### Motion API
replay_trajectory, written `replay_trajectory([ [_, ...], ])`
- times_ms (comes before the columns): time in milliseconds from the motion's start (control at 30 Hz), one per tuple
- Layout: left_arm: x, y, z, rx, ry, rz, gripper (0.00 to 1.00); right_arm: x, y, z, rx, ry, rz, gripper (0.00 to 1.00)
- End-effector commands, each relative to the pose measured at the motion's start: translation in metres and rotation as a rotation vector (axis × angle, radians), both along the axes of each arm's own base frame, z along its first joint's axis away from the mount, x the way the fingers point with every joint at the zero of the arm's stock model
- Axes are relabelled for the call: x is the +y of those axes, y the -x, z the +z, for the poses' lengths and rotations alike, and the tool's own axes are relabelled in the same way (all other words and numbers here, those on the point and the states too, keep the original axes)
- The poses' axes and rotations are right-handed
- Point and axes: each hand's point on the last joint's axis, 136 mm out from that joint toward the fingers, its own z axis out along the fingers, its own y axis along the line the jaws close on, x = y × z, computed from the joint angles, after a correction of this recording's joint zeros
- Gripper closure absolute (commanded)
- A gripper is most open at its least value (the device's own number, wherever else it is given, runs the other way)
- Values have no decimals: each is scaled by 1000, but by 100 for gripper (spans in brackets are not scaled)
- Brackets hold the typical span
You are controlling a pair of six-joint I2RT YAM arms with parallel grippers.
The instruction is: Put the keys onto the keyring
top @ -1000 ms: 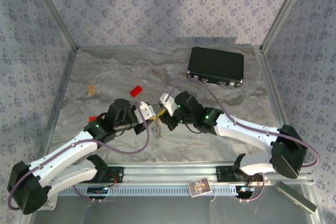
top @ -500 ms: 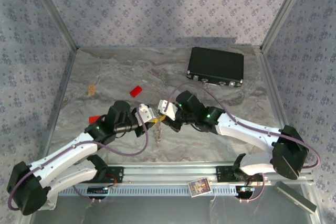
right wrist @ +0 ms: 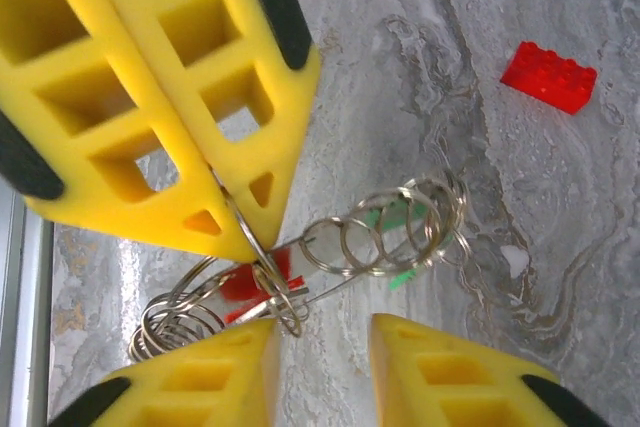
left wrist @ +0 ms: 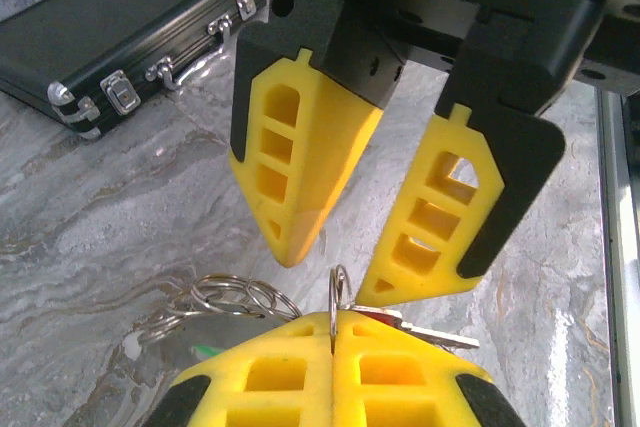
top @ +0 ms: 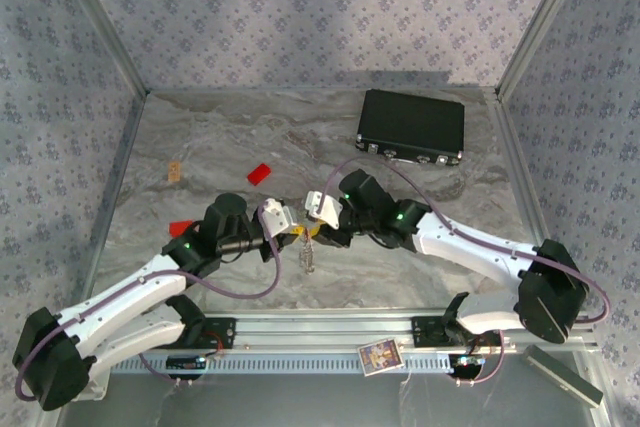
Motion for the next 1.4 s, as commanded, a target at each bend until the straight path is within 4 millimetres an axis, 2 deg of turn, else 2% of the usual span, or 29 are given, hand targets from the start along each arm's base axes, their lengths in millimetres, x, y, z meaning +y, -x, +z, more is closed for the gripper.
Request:
replay_trajectory([
  [0,-7,4,21,-40,90,-29,100,-11,-1,15,-25,-44,-34,64],
  [133,-6,5,20,-40,106,-26,100,-22,2,17,-12,-121,-58,60],
  [267,-7,4,21,-39,113,-26,100,-10,23,19,75,-222,18,59],
  [333,-7,5,21,-38,114,-26,100,-5,28,16,115,-244,23,59],
  [600,-8,5,21,-40,117,-32,100,-3,17,-6,143,-190,-54,60],
  [700,-8,6,20,-37,118,-36,100,-2,14,-8,136,-183,-61,62],
  [1133,-13,14,19,-35,159,-89,100,-4,22,22,24,-294,78,64],
  [1267,-15,16,19,-40,172,-104,100,-2,21,29,10,-319,103,68],
  [1367,-16,17,19,-39,175,-116,100,1,24,29,16,-325,140,76],
])
